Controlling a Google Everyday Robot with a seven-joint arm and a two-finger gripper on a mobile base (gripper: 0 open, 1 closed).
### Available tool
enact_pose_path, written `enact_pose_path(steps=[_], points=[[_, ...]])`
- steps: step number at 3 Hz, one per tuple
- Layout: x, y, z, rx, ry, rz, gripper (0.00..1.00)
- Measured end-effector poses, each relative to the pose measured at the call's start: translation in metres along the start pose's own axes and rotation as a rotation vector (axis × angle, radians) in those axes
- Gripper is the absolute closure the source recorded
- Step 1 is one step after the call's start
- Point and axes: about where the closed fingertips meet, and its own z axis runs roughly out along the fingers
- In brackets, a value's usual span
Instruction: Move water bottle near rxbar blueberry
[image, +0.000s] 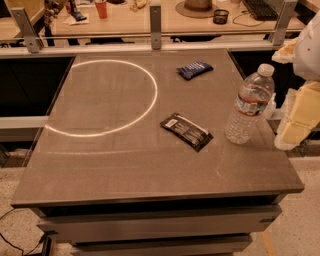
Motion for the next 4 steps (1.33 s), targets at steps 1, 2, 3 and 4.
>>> enact_pose_path(steps=[1, 2, 3, 4], points=[[0.0, 0.0, 0.0, 0.0, 0.0, 0.0, 0.0], [0.012, -0.003, 0.0, -0.01, -0.053, 0.098, 0.0], [0.049, -0.011, -0.003, 0.011, -0.101, 0.27, 0.0], [0.084, -0.012, 0.006, 0.006, -0.182, 0.425, 0.0]])
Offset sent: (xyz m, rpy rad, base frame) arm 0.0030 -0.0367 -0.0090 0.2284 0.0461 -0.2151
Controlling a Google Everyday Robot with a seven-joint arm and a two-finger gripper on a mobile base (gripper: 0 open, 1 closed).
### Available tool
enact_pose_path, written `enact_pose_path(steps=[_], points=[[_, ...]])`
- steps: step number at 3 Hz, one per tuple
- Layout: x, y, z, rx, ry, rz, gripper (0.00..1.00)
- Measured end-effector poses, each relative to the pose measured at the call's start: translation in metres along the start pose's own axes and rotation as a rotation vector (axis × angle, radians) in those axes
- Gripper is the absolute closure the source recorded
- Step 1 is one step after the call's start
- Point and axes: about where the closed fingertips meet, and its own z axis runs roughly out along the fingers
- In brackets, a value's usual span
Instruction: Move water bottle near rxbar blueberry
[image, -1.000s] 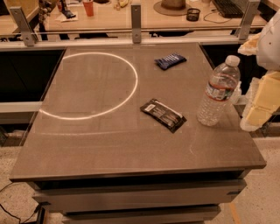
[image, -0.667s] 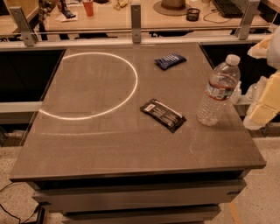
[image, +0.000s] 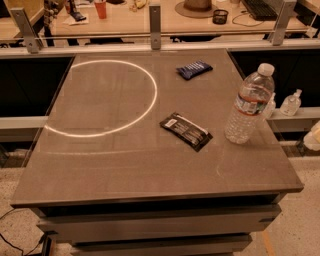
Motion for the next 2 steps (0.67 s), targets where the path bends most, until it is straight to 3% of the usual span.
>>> enact_pose_path(steps=[1, 2], points=[[0.028, -0.004, 0.017, -0.016, -0.144, 0.098, 0.0], [0.051, -0.015, 0.04, 0.0, -0.367, 0.142, 0.0]])
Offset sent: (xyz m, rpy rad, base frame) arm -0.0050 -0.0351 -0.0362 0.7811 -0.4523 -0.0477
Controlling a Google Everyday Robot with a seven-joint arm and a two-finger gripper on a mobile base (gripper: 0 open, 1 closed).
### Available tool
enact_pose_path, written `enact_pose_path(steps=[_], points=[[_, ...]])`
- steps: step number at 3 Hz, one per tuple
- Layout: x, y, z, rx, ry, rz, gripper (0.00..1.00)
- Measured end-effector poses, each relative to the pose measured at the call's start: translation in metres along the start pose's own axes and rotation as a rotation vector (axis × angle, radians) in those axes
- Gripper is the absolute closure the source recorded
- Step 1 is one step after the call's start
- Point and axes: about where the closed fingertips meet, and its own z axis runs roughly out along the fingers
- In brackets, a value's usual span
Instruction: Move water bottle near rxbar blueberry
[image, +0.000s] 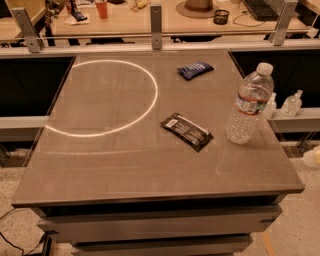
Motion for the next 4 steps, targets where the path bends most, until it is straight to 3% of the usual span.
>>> enact_pose_path(steps=[1, 2, 3, 4], points=[[0.001, 0.004, 0.004, -0.023, -0.191, 0.018, 0.0], [-0.007, 0.011, 0.005, -0.054, -0.327, 0.027, 0.0], [-0.016, 0.019, 0.011, -0.08, -0.389, 0.02, 0.0], [-0.016, 0.019, 0.011, -0.08, -0.389, 0.02, 0.0]])
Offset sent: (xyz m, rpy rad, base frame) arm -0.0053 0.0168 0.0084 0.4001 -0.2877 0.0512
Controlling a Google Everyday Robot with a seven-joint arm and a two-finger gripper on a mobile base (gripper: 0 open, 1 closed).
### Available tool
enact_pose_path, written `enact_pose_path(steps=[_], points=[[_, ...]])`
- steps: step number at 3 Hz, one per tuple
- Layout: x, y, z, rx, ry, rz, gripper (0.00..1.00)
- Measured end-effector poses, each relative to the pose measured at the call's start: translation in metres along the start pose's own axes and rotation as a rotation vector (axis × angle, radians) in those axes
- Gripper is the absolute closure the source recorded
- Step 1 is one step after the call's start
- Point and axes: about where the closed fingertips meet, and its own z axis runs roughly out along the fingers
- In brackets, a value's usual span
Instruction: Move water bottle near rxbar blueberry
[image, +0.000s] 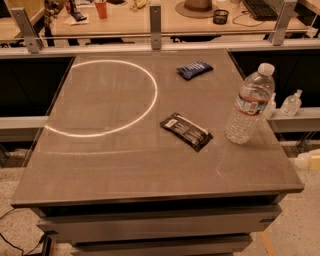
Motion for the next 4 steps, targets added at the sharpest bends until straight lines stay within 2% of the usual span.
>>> enact_pose_path(steps=[2, 4], points=[[-0.006, 0.01, 0.034, -0.034, -0.016, -0.038, 0.0], [0.005, 0.009, 0.074, -0.027, -0.044, -0.021, 0.0]])
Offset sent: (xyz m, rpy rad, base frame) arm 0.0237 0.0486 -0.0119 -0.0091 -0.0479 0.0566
